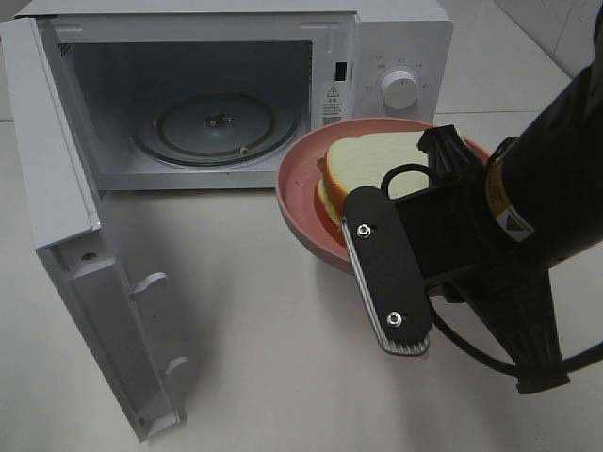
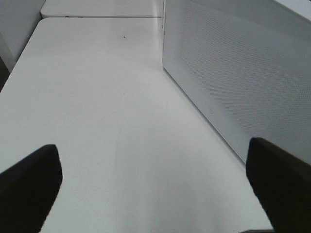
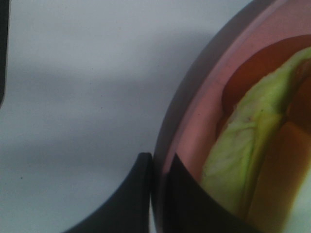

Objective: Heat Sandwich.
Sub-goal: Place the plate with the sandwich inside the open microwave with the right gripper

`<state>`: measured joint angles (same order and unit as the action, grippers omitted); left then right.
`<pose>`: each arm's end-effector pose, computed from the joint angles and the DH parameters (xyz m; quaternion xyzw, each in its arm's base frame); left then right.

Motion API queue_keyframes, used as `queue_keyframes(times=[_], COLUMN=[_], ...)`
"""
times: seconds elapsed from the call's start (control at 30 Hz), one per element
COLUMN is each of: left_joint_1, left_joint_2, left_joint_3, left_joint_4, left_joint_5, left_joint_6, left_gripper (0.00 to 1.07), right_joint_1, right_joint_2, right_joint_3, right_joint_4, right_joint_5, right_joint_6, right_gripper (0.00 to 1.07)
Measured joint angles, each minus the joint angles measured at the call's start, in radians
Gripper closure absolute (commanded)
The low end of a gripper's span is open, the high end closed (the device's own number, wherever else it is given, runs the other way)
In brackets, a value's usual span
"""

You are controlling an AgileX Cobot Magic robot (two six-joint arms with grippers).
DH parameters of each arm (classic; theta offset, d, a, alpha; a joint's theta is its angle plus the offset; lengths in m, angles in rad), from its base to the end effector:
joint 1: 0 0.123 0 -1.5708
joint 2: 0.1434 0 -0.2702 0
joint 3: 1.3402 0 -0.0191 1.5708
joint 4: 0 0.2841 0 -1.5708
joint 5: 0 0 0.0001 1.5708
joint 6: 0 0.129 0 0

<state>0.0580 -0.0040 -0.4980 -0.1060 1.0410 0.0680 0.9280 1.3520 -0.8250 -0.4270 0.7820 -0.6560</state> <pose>0.0742 -0.0075 0.2784 0.0058 0.8463 -0.0195 0.5323 0.2054 0.2114 0.1749 -0.7708 0.5891 -0.1485 0.1916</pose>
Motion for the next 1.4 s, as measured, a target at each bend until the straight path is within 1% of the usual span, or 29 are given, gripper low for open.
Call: queue_keyframes(times=[0.27, 0.3, 0.4, 0.43, 0.53, 0.57, 0.83, 0.97, 1.0, 1.13, 1.27, 1.4], left_joint_1=[0.0, 0.0, 0.0, 0.0, 0.0, 0.0, 0.0, 0.0, 0.0, 0.0, 0.0, 0.0], left_joint_2=[0.0, 0.0, 0.0, 0.0, 0.0, 0.0, 0.0, 0.0, 0.0, 0.0, 0.0, 0.0], left_joint_3=[0.0, 0.0, 0.0, 0.0, 0.0, 0.0, 0.0, 0.0, 0.0, 0.0, 0.0, 0.0], left_joint_4=[0.0, 0.0, 0.0, 0.0, 0.0, 0.0, 0.0, 0.0, 0.0, 0.0, 0.0, 0.0], left_joint_5=[0.0, 0.0, 0.0, 0.0, 0.0, 0.0, 0.0, 0.0, 0.0, 0.0, 0.0, 0.0], left_joint_6=[0.0, 0.0, 0.0, 0.0, 0.0, 0.0, 0.0, 0.0, 0.0, 0.0, 0.0, 0.0], left_gripper=[0.09, 0.09, 0.09, 0.09, 0.09, 0.09, 0.09, 0.09, 0.09, 0.09, 0.09, 0.09], right_joint_1=[0.0, -0.001, -0.015, -0.037, -0.059, -0.078, -0.14, -0.155, -0.155, -0.155, -0.155, -0.155], right_joint_2=[0.0, 0.0, 0.0, 0.0, 0.0, 0.0, 0.031, 0.052, 0.057, 0.08, 0.108, 0.135], right_joint_3=[0.0, 0.0, 0.0, 0.0, 0.0, 0.0, 0.0, 0.001, 0.001, 0.001, 0.001, -0.001], right_joint_4=[0.01, 0.019, 0.051, 0.092, 0.12, 0.139, 0.174, 0.2, 0.201, 0.201, 0.201, 0.212], right_joint_5=[-0.026, -0.027, -0.035, -0.049, -0.058, -0.069, -0.103, -0.143, -0.189, -0.247, -0.267, -0.314], right_joint_6=[-0.136, -0.182, -0.226, -0.272, -0.319, -0.367, -0.498, -0.546, -0.562, -0.599, -0.601, -0.605], right_gripper=[1.04, 1.04, 1.04, 1.04, 1.04, 1.04, 1.04, 1.04, 1.04, 1.04, 1.07, 1.07])
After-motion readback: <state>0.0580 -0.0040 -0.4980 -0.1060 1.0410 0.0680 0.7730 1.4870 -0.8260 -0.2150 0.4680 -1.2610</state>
